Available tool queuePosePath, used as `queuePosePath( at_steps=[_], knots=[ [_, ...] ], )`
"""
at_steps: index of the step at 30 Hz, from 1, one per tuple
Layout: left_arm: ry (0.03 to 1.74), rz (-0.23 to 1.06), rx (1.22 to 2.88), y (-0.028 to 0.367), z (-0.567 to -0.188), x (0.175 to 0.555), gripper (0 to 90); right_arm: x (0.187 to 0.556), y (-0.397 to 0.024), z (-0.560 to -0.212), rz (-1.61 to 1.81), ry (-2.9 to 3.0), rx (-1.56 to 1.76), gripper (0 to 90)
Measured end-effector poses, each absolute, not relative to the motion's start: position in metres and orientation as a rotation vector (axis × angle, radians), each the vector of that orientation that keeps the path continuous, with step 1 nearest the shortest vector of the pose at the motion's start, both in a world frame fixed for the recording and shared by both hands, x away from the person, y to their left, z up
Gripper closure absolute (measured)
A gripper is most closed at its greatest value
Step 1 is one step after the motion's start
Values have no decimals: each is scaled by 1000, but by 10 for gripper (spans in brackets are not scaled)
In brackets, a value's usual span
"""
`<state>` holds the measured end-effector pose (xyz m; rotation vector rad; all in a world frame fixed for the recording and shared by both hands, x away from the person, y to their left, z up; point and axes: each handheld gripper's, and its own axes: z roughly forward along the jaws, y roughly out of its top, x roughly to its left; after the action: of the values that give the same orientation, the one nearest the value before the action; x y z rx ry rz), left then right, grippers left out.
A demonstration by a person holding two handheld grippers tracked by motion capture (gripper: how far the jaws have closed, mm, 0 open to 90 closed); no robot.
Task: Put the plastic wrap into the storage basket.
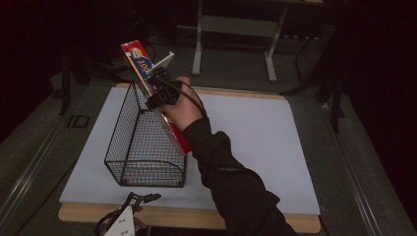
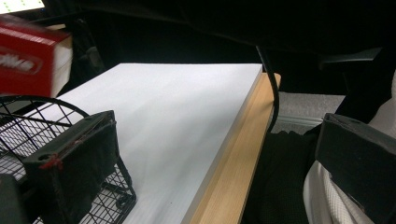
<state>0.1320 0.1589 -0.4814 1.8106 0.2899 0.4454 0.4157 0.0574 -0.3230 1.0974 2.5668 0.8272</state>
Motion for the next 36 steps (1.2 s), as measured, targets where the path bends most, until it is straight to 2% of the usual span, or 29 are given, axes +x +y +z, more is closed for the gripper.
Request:
queuePosePath(
  at_steps=[7, 14, 36],
  knots=[
    [286, 446, 1808, 160, -481, 131, 0, 414, 76, -333, 857, 2552, 1102, 400],
    [279, 443, 1810, 160, -481, 131, 0, 417, 89, -359, 887, 2533, 1164, 400],
    [274, 436, 1816, 159, -481, 131, 0, 423, 85, -418, 829, 2533, 1309, 399]
  ],
)
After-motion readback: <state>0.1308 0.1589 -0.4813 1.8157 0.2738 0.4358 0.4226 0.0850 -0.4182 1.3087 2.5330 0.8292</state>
